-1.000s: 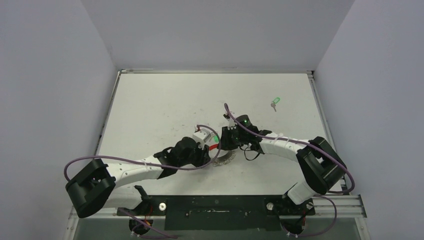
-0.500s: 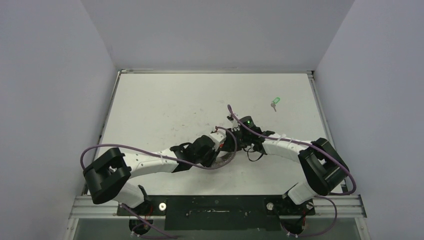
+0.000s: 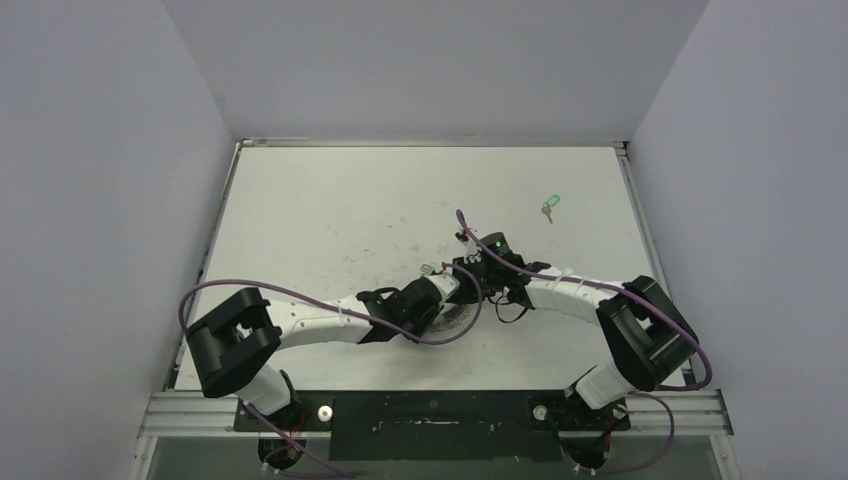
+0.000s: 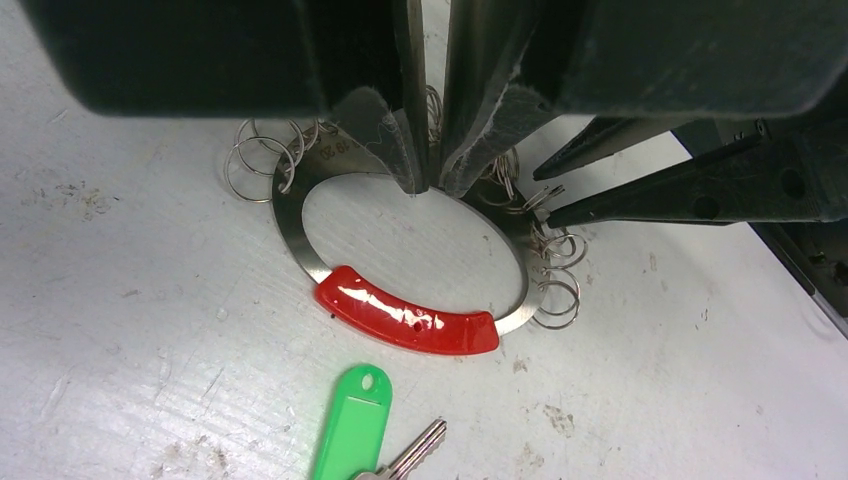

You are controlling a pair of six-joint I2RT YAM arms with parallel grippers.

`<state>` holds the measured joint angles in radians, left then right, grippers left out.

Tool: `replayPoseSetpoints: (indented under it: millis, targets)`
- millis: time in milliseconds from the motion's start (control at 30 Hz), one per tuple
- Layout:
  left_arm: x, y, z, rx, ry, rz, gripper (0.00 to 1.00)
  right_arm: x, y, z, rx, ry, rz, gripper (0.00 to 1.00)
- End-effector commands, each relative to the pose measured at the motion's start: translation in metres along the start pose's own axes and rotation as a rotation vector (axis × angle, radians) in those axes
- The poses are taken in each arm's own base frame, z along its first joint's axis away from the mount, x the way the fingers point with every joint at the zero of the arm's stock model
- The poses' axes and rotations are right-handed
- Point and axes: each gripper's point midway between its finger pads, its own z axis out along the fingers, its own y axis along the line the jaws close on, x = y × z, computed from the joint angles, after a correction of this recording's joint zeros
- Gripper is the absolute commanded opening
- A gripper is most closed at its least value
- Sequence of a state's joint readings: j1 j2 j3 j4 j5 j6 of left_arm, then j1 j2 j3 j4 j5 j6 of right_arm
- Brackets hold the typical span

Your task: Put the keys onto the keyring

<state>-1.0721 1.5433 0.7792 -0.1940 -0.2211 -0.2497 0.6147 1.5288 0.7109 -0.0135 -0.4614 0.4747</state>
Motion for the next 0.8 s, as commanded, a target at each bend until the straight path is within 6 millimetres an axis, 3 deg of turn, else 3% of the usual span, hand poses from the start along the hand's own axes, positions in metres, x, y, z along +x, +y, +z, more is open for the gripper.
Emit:
replayPoseSetpoints:
  millis: [0, 467, 767]
  targets:
    - [-0.016, -0.001, -0.002, -0.019, -0.023, 0.016, 0.21, -0.013, 0.007, -0.007, -0.027, -0.052, -0.033, 0.13]
    - [-0.017, -0.002, -0.005, -0.02, -0.048, 0.022, 0.0, -0.024, 0.012, -0.015, -0.041, -0.082, -0.045, 0.16]
    - [-0.03, -0.003, -0.028, 0.047, -0.211, -0.013, 0.0, -0.036, 0.018, -0.036, -0.038, -0.137, -0.076, 0.34]
